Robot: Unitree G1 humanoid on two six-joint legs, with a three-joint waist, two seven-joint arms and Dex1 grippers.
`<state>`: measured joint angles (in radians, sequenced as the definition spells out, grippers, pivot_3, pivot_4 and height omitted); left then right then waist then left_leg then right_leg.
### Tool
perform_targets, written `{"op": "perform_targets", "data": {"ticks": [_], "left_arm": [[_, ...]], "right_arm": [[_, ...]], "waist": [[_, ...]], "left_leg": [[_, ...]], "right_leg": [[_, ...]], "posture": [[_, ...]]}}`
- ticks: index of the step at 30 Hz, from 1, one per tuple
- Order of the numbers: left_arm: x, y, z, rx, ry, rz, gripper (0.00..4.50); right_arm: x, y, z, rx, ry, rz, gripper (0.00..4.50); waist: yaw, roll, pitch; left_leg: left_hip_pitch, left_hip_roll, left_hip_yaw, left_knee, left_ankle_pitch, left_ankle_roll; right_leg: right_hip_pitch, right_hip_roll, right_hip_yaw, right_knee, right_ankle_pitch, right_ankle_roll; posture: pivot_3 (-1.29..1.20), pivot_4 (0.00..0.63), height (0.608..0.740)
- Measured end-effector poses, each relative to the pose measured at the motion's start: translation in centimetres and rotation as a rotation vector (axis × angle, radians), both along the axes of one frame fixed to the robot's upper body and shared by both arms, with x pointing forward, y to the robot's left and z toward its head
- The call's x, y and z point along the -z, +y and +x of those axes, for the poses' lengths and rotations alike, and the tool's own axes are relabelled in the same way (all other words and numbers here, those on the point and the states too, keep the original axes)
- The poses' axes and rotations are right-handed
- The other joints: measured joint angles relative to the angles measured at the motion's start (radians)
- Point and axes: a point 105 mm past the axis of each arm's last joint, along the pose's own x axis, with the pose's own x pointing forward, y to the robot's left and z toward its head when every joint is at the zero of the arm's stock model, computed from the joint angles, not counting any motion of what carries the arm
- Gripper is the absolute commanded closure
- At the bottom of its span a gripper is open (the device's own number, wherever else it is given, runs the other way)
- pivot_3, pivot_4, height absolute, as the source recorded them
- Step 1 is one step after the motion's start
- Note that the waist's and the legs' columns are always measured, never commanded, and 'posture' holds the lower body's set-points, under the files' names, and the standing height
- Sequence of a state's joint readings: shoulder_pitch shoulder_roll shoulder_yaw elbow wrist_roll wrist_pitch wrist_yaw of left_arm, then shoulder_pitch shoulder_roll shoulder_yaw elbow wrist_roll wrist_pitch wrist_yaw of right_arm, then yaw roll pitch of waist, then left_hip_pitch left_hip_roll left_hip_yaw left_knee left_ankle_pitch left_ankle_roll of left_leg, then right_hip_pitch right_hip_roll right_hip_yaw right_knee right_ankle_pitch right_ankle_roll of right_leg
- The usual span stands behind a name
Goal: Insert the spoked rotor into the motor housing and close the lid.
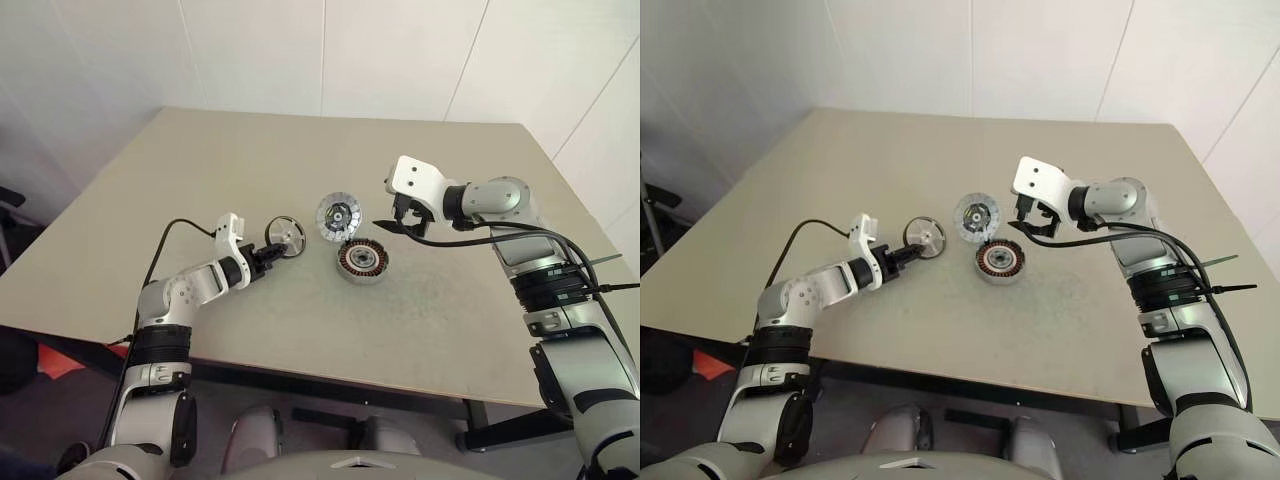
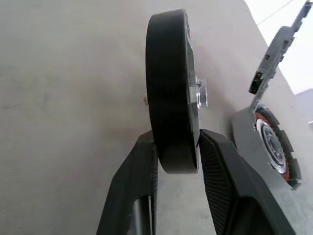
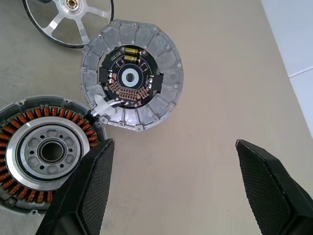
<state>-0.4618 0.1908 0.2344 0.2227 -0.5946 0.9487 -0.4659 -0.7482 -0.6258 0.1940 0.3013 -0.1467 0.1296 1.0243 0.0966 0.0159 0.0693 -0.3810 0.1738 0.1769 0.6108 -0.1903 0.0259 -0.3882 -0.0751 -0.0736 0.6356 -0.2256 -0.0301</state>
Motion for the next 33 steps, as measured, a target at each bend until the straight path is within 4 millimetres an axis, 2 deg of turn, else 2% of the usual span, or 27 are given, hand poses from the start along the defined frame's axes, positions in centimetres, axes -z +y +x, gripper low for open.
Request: {"op": "perform_targets", "data": {"ticks": [5, 9, 12, 16, 21, 24, 33], "left_arm": [[-1.6, -0.3, -0.1, 0.002, -0.025, -0.108, 3.13], [-4.5, -0.5, -0.7, 0.050, -0.074, -0.261, 3.13], [-5.3, 0.0, -0.8, 0.048, -0.092, -0.283, 3.13], [-4.7, 0.7, -0.5, 0.012, -0.059, -0.257, 3.13], [-1.6, 0.3, -0.7, -0.027, 0.058, -0.237, 3.13], [-1.2, 0.0, -0.8, -0.039, 0.074, -0.255, 3.13], [0.4, 0.9, -0.6, -0.089, 0.143, -0.288, 3.13]], "right_arm": [[0.1, -0.4, 0.2, 0.018, -0.011, -0.001, 0.00], [-0.2, -2.1, 1.0, 0.084, -0.022, -0.012, 0.00], [-0.8, -3.8, 1.4, 0.138, -0.045, -0.012, 0.00], [-0.6, -4.6, 1.5, 0.159, -0.042, -0.018, 0.00], [-0.7, -4.6, 1.6, 0.157, -0.051, -0.017, 0.00], [-0.7, -4.5, 1.6, 0.155, -0.052, -0.016, 0.00], [-1.2, -4.1, 1.8, 0.139, -0.070, -0.013, 0.00]], "waist": [[0.000, -0.001, 0.000], [0.000, -0.001, 0.001], [0.000, -0.001, 0.001], [-0.002, -0.001, 0.001], [-0.001, -0.001, 0.001], [-0.001, -0.002, 0.001], [-0.001, -0.002, 0.001]], "left_leg": [[0.000, 0.000, 0.000, 0.000, 0.000, 0.000], [-0.001, 0.000, 0.000, 0.000, 0.000, 0.000], [-0.001, 0.000, 0.000, 0.000, 0.000, 0.000], [-0.001, 0.000, 0.000, -0.001, 0.000, 0.000], [-0.001, 0.000, 0.000, -0.001, 0.000, 0.000], [-0.001, 0.000, 0.000, -0.001, 0.000, 0.000], [-0.001, 0.000, 0.000, -0.002, 0.000, 0.000]], "right_leg": [[0.000, 0.000, 0.000, 0.000, 0.000, 0.000], [-0.001, 0.000, 0.000, 0.000, 0.000, 0.000], [0.000, 0.000, 0.000, -0.001, 0.000, 0.000], [0.000, 0.000, 0.000, -0.001, 0.000, 0.000], [0.000, 0.000, 0.000, -0.002, 0.000, 0.000], [0.000, 0.000, 0.000, -0.003, 0.000, 0.000], [0.000, 0.000, 0.000, -0.004, 0.000, 0.000]], "posture": [[0.00, 0.000, 0.740], [0.00, 0.000, 0.740], [0.00, 0.000, 0.740], [0.00, 0.000, 0.740], [0.00, 0.000, 0.740], [0.00, 0.000, 0.740], [0.00, 0.000, 0.740]]}}
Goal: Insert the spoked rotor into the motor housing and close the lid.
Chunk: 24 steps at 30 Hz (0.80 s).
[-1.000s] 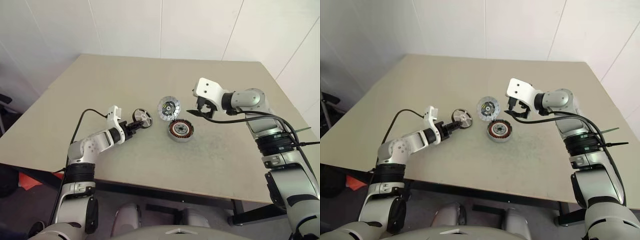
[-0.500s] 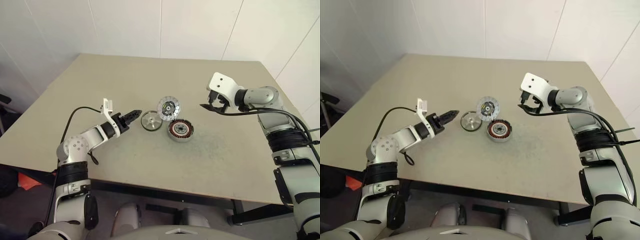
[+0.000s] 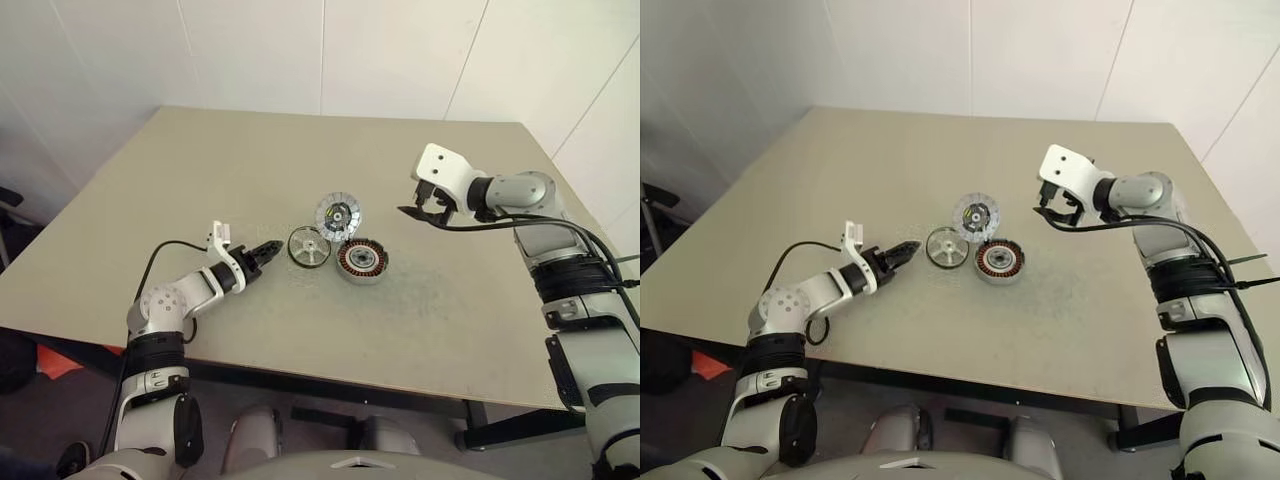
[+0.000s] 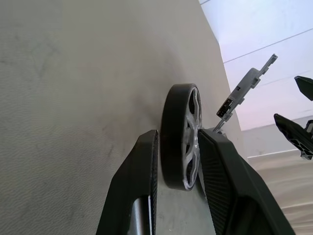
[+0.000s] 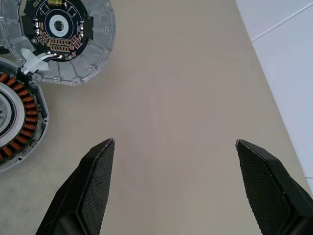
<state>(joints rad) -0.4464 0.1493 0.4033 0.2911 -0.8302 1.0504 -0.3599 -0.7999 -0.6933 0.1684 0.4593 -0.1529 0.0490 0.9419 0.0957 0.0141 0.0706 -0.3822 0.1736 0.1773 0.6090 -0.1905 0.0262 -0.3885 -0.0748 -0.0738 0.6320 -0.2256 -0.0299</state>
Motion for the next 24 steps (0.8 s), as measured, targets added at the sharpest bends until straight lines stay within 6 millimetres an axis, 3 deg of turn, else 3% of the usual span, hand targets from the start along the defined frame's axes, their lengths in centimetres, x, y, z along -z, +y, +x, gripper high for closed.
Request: {"op": "perform_targets", "data": {"ticks": [6, 13, 24], "left_arm": [[0.0, -0.4, 0.6, -0.004, 0.003, -0.021, 3.13], [-0.2, -2.6, 1.7, 0.021, 0.019, -0.125, 3.13], [-0.5, -3.1, 1.9, 0.046, 0.002, -0.152, 3.13]], "right_arm": [[-0.3, 0.1, 0.0, -0.009, -0.012, -0.002, 0.00], [-0.3, 0.2, 0.0, -0.014, -0.015, -0.004, 0.00], [-0.2, 0.1, 0.0, -0.013, -0.015, -0.006, 0.00]], "waist": [[0.002, 0.000, 0.000], [0.001, 0.000, 0.000], [0.002, 0.000, 0.000]], "left_leg": [[0.000, 0.000, 0.000, 0.000, 0.000, 0.000], [0.000, 0.000, 0.000, -0.001, 0.000, 0.000], [-0.001, -0.001, 0.000, -0.003, -0.001, 0.002]], "right_leg": [[0.000, 0.000, 0.000, 0.000, 0.000, 0.000], [0.001, 0.000, 0.000, -0.002, 0.000, 0.000], [0.001, 0.000, -0.001, -0.006, 0.000, 0.000]], "posture": [[0.00, 0.000, 0.740], [0.00, 0.000, 0.740], [0.00, 0.000, 0.740]]}}
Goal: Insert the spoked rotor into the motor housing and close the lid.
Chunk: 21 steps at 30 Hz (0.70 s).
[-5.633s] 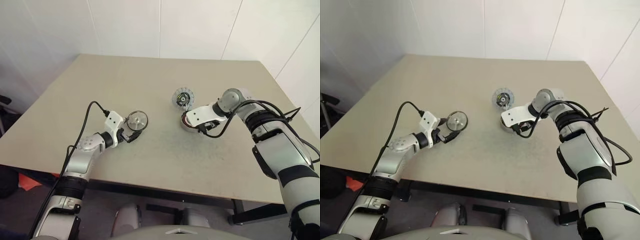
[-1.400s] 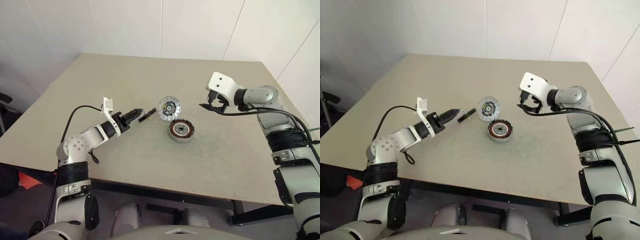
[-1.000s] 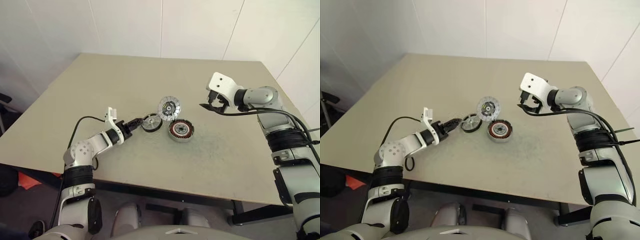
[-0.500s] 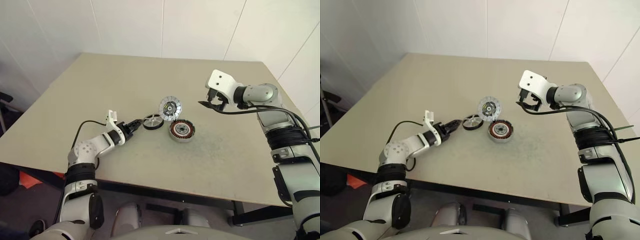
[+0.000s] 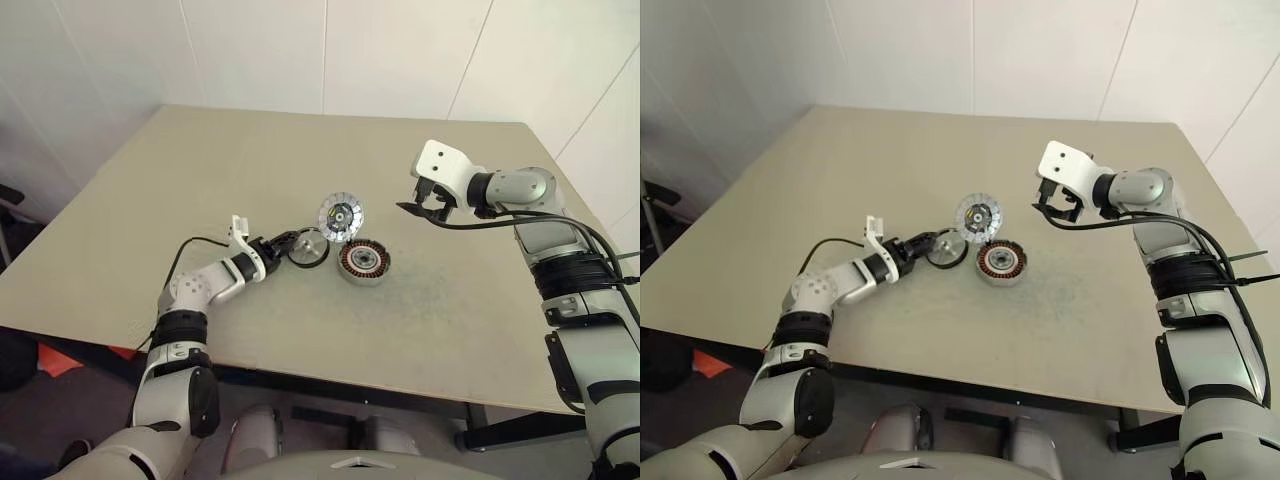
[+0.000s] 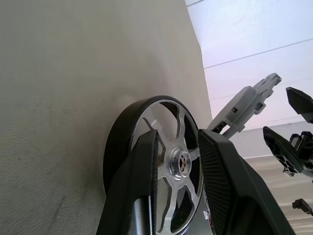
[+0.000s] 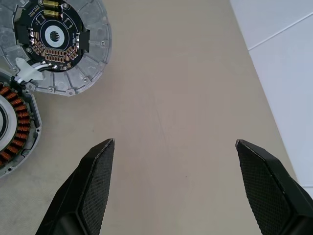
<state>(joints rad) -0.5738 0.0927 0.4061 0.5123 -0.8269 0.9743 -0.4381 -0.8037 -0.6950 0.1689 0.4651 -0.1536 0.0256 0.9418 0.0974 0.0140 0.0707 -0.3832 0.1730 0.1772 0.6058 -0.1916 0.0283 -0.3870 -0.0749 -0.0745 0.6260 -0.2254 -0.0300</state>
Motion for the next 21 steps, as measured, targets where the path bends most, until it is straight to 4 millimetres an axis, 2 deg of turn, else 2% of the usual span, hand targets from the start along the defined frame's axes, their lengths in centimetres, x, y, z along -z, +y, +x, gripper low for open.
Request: {"op": "perform_targets", "data": {"ticks": [7, 10, 15, 21], "left_arm": [[-1.7, 1.0, -1.3, 0.005, -0.073, -0.074, 3.13], [-1.7, 1.8, -1.5, -0.017, -0.073, -0.072, 3.13], [-0.6, 2.9, -1.6, -0.055, -0.034, -0.040, 3.13], [1.3, 2.8, -1.6, -0.066, 0.031, 0.009, 3.13]], "right_arm": [[0.5, -0.2, -0.1, 0.005, 0.011, -0.001, 0.00], [0.5, -0.2, -0.1, 0.005, 0.011, -0.001, 0.00], [0.5, -0.1, -0.1, 0.003, 0.009, 0.001, 0.00], [0.5, 0.0, -0.1, -0.001, 0.008, 0.002, 0.00]], "waist": [[-0.001, 0.000, 0.000], [-0.001, 0.000, 0.000], [-0.001, 0.000, 0.000], [-0.001, 0.000, 0.000]], "left_leg": [[0.000, 0.000, 0.000, 0.000, -0.001, 0.002], [0.000, 0.000, 0.000, 0.000, -0.001, 0.001], [0.000, 0.000, 0.000, 0.000, -0.001, 0.001], [0.001, 0.000, 0.000, 0.000, -0.001, 0.001]], "right_leg": [[0.000, 0.000, 0.000, -0.001, 0.000, 0.000], [0.000, 0.000, 0.000, -0.001, 0.000, 0.000], [0.001, 0.000, 0.000, -0.001, 0.000, 0.000], [0.002, 0.000, 0.000, -0.001, 0.000, 0.000]], "posture": [[0.00, 0.000, 0.740], [0.00, 0.000, 0.740], [0.00, 0.000, 0.740], [0.00, 0.000, 0.740]]}}
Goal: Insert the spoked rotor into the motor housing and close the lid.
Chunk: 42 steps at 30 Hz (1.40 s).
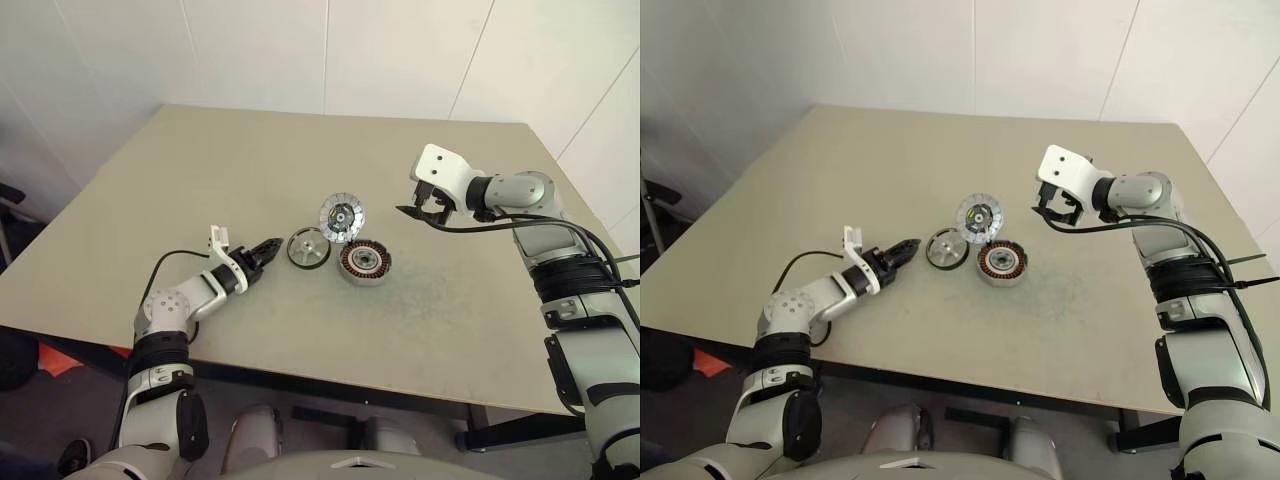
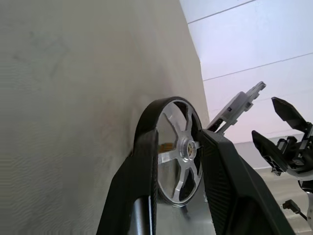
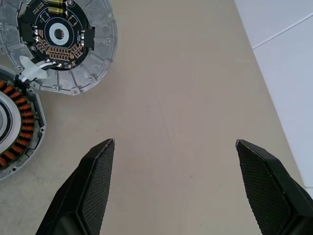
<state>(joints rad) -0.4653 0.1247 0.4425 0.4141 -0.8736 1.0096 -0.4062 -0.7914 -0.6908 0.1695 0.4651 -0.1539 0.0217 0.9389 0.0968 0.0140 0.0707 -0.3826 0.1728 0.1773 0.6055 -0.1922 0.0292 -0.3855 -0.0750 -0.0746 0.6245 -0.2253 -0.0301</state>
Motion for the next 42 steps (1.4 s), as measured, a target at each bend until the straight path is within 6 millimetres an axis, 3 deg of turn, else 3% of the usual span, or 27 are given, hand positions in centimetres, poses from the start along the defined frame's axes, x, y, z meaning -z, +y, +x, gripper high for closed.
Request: {"op": "perform_targets", "data": {"ticks": [13, 22, 30, 34, 42], "left_arm": [[0.7, -1.8, 1.2, 0.040, 0.008, 0.086, 3.13], [0.2, -4.5, 0.7, 0.130, -0.010, 0.026, 3.13], [-0.5, -5.0, 0.6, 0.149, -0.026, 0.000, 3.13], [-0.7, -4.9, 0.6, 0.142, -0.037, -0.012, 4.05], [-1.0, -4.2, 0.2, 0.130, -0.047, -0.035, 4.10]], "right_arm": [[0.0, 0.0, 0.0, 0.001, -0.003, 0.000, 0.00], [0.0, 0.0, 0.0, 0.002, -0.004, 0.000, 0.00], [0.0, 0.0, 0.0, 0.003, -0.004, 0.001, 0.00], [0.0, 0.0, 0.0, 0.004, -0.005, 0.002, 0.00], [0.0, 0.2, 0.1, 0.000, -0.008, 0.005, 0.00]], "waist": [[0.004, 0.001, 0.000], [0.001, 0.001, 0.000], [0.001, 0.001, 0.000], [0.001, 0.001, 0.000], [0.000, 0.001, 0.000]], "left_leg": [[0.012, 0.000, 0.000, -0.001, 0.000, -0.001], [0.011, 0.000, 0.000, -0.003, 0.000, 0.000], [0.009, 0.000, 0.000, -0.009, 0.000, 0.000], [0.004, -0.001, 0.000, -0.008, 0.000, 0.005], [0.004, -0.001, 0.001, -0.008, -0.001, 0.002]], "right_leg": [[0.017, 0.000, 0.000, -0.006, -0.001, 0.001], [0.016, 0.000, 0.000, -0.010, -0.001, 0.001], [0.010, 0.000, -0.002, -0.008, -0.001, 0.000], [0.007, -0.001, -0.002, -0.008, -0.001, 0.000], [0.006, -0.001, -0.002, -0.007, -0.001, 0.000]], "posture": [[0.00, 0.000, 0.740], [0.00, 0.000, 0.740], [0.00, 0.000, 0.740], [0.00, 0.000, 0.740], [0.00, 0.000, 0.740]]}}
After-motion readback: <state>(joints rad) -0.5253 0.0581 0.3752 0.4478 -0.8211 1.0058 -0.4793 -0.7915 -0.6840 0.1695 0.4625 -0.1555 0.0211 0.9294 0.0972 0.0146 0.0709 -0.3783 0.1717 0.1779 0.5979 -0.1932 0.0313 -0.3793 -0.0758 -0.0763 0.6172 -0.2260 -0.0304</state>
